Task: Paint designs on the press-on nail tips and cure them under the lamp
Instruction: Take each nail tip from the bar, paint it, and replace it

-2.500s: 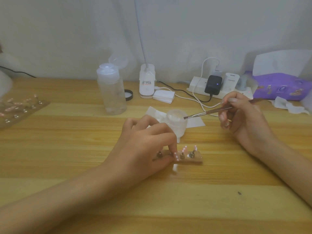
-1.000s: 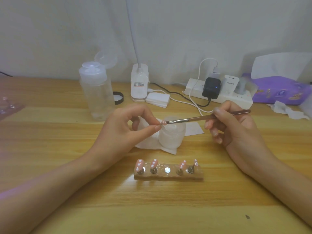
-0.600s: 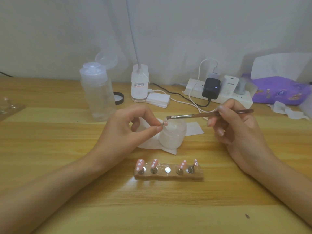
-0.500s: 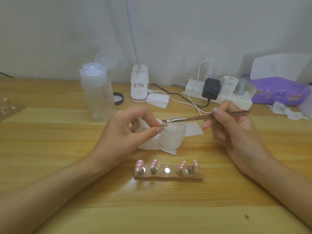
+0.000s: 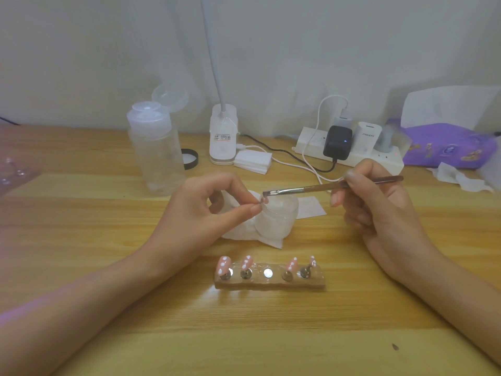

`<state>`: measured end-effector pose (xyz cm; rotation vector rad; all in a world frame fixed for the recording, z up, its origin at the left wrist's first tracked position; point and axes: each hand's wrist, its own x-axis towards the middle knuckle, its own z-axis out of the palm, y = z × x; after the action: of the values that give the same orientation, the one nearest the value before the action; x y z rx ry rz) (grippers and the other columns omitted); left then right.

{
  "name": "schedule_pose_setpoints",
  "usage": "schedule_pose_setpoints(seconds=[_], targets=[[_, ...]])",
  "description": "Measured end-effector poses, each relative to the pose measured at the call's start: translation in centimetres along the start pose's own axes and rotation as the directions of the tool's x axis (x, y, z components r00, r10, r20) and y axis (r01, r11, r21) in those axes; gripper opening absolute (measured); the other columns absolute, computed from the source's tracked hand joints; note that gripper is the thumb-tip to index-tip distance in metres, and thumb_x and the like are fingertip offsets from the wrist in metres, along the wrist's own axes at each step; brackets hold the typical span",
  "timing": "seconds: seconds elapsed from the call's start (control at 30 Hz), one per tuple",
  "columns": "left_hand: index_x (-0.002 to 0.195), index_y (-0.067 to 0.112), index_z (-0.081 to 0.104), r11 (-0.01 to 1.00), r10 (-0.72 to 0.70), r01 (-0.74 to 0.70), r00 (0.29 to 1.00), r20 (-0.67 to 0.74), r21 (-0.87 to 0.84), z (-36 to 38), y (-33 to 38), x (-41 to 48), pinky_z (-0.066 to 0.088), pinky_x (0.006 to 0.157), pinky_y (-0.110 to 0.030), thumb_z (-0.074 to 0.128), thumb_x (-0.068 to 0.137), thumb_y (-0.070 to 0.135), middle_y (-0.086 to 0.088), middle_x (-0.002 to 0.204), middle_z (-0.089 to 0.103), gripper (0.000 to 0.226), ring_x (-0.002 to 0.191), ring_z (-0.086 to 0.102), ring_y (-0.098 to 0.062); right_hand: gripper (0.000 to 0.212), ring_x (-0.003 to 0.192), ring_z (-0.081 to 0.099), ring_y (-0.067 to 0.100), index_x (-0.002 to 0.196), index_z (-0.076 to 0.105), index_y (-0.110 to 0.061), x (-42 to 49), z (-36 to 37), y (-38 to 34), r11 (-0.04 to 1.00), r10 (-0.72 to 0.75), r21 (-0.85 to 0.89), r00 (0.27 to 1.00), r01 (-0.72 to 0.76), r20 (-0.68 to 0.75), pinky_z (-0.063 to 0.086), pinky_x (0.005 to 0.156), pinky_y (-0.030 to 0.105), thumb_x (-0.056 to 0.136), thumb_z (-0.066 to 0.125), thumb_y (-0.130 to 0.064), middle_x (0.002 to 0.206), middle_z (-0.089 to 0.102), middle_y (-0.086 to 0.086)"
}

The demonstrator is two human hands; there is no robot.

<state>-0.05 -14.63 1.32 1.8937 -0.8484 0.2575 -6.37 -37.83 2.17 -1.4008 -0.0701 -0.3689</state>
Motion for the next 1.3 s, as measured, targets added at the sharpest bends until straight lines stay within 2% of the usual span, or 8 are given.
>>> schedule_pose_setpoints(seconds=[0.23,0.37,0.47,0.87,1.0,1.07,1.17,1.3], targets=[[0.075,0.018,0.071,0.997,-0.055,0.055,0.998,0.009,-0.050,0.05,0.03,-0.14,0.031,0.052,-0.005,0.079,0.078,0.025,0.030,0.053,0.053,0.011,0.048,0.037,-0.001,0.023,0.044,0.027,0.005,0.070,0.049,-0.022,0.02,-0.20,0.10,1.000,0.001,0.005,1.000,-0.001,-0.017,0.024,0.041,0.015,0.086,0.064,-0.029,0.063,0.065,0.002],[0.075,0.018,0.071,0.992,-0.085,0.086,0.996,0.012,-0.094,-0.01,0.00,-0.09,0.031,0.052,-0.007,0.074,0.072,0.039,0.026,0.055,0.055,0.021,0.049,0.037,-0.003,0.020,0.043,0.027,0.007,0.072,0.048,-0.019,-0.05,0.01,0.14,0.999,-0.013,-0.032,1.000,0.013,0.000,0.025,0.041,0.016,0.086,0.059,-0.026,0.063,0.065,0.005],[0.074,0.018,0.071,0.989,-0.094,0.095,0.995,0.018,-0.111,0.03,0.02,-0.10,0.031,0.051,-0.006,0.074,0.071,0.040,0.026,0.054,0.055,0.022,0.047,0.037,-0.002,0.022,0.042,0.027,0.006,0.072,0.045,-0.017,-0.03,-0.15,0.16,1.000,-0.019,-0.018,0.999,0.019,-0.039,0.023,0.041,0.016,0.087,0.060,-0.024,0.060,0.064,0.004],[0.072,0.023,0.071,0.983,-0.136,0.138,0.990,0.027,-0.124,0.03,-0.26,-0.10,0.030,0.050,-0.007,0.077,0.071,0.043,0.021,0.048,0.048,0.021,0.047,0.036,-0.003,0.026,0.044,0.030,0.008,0.069,0.049,-0.022,-0.24,0.06,-0.11,0.998,-0.048,-0.038,0.999,0.048,-0.006,0.022,0.043,0.020,0.092,0.061,-0.023,0.064,0.066,0.005],[0.070,0.026,0.071,0.980,-0.146,0.148,0.989,0.028,-0.136,-0.06,-0.38,-0.16,0.028,0.050,-0.009,0.077,0.071,0.045,0.017,0.047,0.043,0.020,0.047,0.034,-0.003,0.021,0.042,0.027,0.007,0.065,0.052,-0.024,-0.19,0.16,-0.06,0.998,-0.032,-0.051,0.999,0.031,-0.019,0.020,0.042,0.019,0.084,0.059,-0.023,0.060,0.064,0.005],[0.071,0.025,0.071,0.982,-0.136,0.139,0.990,0.030,-0.127,-0.02,-0.27,-0.17,0.029,0.050,-0.008,0.075,0.070,0.045,0.018,0.046,0.045,0.020,0.047,0.035,-0.003,0.025,0.043,0.029,0.007,0.066,0.052,-0.024,-0.19,0.03,-0.09,0.999,-0.031,-0.038,0.999,0.030,-0.037,0.021,0.042,0.019,0.088,0.064,-0.022,0.060,0.063,0.005],[0.073,0.024,0.071,0.983,-0.130,0.133,0.991,0.033,-0.124,-0.05,-0.22,-0.18,0.030,0.050,-0.007,0.074,0.071,0.044,0.021,0.048,0.048,0.021,0.048,0.036,-0.003,0.022,0.046,0.036,0.008,0.068,0.051,-0.025,-0.22,-0.02,-0.14,0.998,-0.041,-0.051,0.999,0.040,-0.022,0.025,0.044,0.021,0.089,0.059,-0.025,0.064,0.067,0.005],[0.073,0.024,0.072,0.982,-0.131,0.134,0.991,0.030,-0.130,-0.05,-0.34,-0.19,0.030,0.051,-0.008,0.075,0.070,0.045,0.018,0.050,0.049,0.021,0.048,0.036,-0.003,0.026,0.044,0.033,0.008,0.064,0.055,-0.028,-0.21,-0.08,0.08,0.995,-0.048,-0.083,0.999,0.047,-0.010,0.027,0.043,0.017,0.089,0.059,-0.019,0.062,0.065,0.006]])
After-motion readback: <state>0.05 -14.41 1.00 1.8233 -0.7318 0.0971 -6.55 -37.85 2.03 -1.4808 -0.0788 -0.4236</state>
